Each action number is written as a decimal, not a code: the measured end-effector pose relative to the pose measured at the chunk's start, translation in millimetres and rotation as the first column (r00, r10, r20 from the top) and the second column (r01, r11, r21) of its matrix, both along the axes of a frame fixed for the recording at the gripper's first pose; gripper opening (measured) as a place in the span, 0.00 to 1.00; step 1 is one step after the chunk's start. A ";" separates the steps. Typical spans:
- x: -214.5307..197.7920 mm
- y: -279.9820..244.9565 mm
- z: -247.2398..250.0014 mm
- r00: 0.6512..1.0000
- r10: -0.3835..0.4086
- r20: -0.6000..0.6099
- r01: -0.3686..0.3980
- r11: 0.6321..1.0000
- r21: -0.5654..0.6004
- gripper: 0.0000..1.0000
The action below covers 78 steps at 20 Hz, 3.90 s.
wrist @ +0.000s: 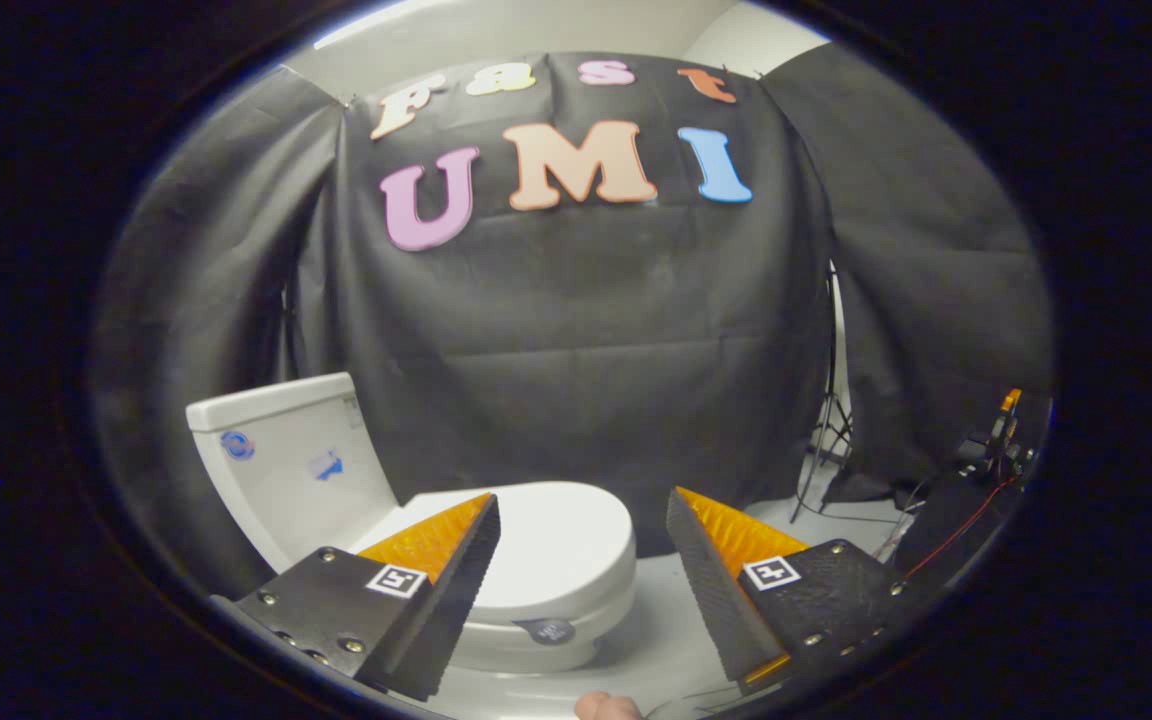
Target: Open the toilet lid.
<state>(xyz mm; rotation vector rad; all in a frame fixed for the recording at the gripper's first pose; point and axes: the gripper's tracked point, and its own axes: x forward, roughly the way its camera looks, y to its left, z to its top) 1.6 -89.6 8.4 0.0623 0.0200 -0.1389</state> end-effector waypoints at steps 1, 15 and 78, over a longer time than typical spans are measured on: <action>1.5 -7.0 -8.9 0.999 -0.009 -0.036 0.010 1.000 0.024 0.99; 26.4 -31.6 -103.1 0.950 -0.044 -0.310 0.118 0.968 0.222 0.99; 61.2 59.2 -204.5 0.825 0.361 -0.434 0.297 0.377 0.877 0.06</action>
